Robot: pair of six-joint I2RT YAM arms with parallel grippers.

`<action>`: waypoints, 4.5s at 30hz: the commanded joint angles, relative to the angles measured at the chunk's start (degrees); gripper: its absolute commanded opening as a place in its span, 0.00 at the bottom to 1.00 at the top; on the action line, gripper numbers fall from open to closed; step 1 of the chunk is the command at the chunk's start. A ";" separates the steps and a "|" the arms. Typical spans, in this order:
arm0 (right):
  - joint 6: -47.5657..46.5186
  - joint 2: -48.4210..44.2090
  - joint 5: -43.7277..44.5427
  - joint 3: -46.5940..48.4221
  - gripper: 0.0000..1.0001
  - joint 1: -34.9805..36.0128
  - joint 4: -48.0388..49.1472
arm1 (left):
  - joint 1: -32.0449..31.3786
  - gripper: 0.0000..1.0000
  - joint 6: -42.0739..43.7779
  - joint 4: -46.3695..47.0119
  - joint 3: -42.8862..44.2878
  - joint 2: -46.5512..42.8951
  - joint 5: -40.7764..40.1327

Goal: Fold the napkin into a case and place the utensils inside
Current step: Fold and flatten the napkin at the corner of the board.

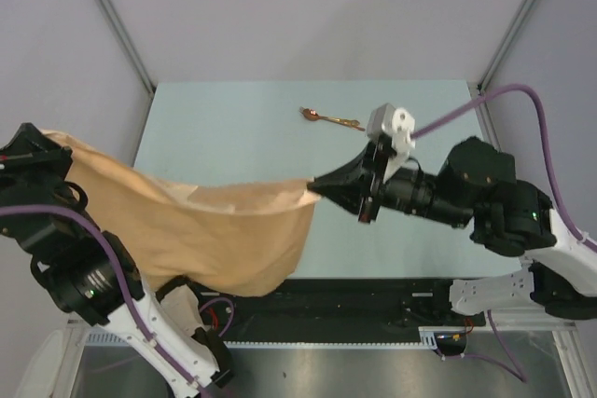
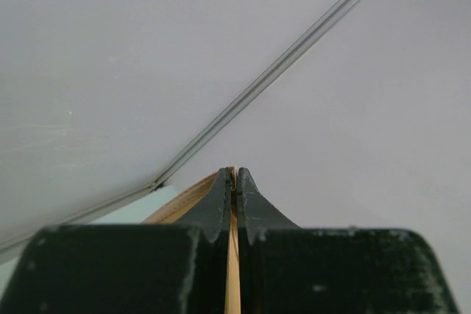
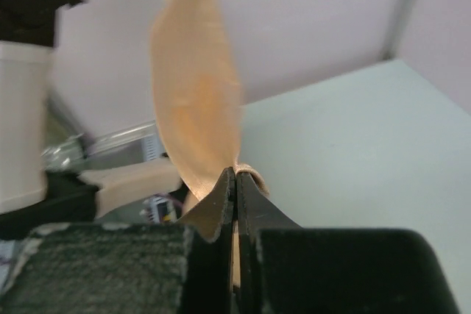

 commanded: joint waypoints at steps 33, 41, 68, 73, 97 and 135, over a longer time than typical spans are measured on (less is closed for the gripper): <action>14.45 62.14 -34.54 15.79 0.00 -57.37 11.65 | -24.67 0.00 7.60 34.71 -11.37 66.86 0.49; 18.41 55.65 -32.52 8.69 0.00 -55.88 4.36 | -22.21 0.00 7.68 15.40 -13.31 60.19 -0.11; 20.61 30.14 -26.80 -35.71 0.00 -41.99 11.74 | -21.33 0.00 10.85 -2.29 -38.98 41.37 -11.97; 21.13 30.58 -28.30 -37.91 0.00 -41.55 13.67 | -21.24 0.00 11.20 -3.00 -38.54 44.88 -13.04; 23.77 34.45 -28.74 -42.39 0.00 -39.70 17.36 | -21.24 0.00 12.61 1.57 -41.53 50.25 -16.12; 24.65 35.33 -28.39 -43.36 0.07 -38.65 18.42 | -19.49 0.09 8.92 0.61 -45.04 46.57 -17.53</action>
